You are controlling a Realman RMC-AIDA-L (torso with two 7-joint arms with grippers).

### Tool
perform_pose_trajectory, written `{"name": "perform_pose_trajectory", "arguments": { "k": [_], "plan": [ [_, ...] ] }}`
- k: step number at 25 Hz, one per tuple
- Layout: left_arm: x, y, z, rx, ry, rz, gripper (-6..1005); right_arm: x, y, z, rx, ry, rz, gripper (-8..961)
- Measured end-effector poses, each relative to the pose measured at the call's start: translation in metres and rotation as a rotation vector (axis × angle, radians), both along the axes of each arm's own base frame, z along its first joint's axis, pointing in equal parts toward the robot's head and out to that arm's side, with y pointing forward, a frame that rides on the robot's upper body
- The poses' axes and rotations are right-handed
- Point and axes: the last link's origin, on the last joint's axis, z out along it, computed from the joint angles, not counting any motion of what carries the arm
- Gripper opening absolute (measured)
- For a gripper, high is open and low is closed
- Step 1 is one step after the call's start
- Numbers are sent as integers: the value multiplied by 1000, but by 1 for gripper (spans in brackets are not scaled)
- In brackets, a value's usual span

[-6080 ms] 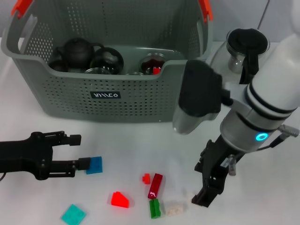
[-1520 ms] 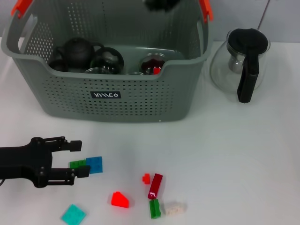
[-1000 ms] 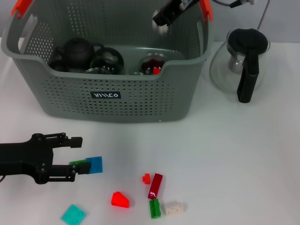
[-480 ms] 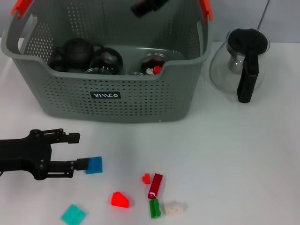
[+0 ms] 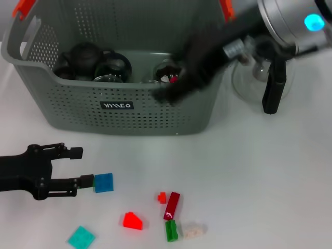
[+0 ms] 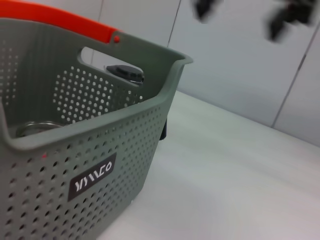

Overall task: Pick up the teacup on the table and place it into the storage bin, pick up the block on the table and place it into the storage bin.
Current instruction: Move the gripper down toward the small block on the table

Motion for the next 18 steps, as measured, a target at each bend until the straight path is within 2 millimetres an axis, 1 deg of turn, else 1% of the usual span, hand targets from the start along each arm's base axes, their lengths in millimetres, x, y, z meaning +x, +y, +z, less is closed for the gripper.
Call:
{"name": "perform_pose_trajectory", "arguments": {
  "k": [3,5,9,12,18],
  "plan": [
    [-2,-2,0,1,-2,9,802,18,-14,-3,-82,-35,-15,944],
    [-2,-2,0,4,-3,19,801,30,-21,-7,-121,-72,-24,942],
    [-4,-3,0,9,-12,33,799,52,-27,-20,-159,-168,-59,938],
    [-3,-3,-1,12,-16,36,799,62,-29,-36,-193,-230,-63,938],
    [-3,-2,-1,19,-23,42,799,71,-30,-78,-248,-382,21,937]
  ]
}}
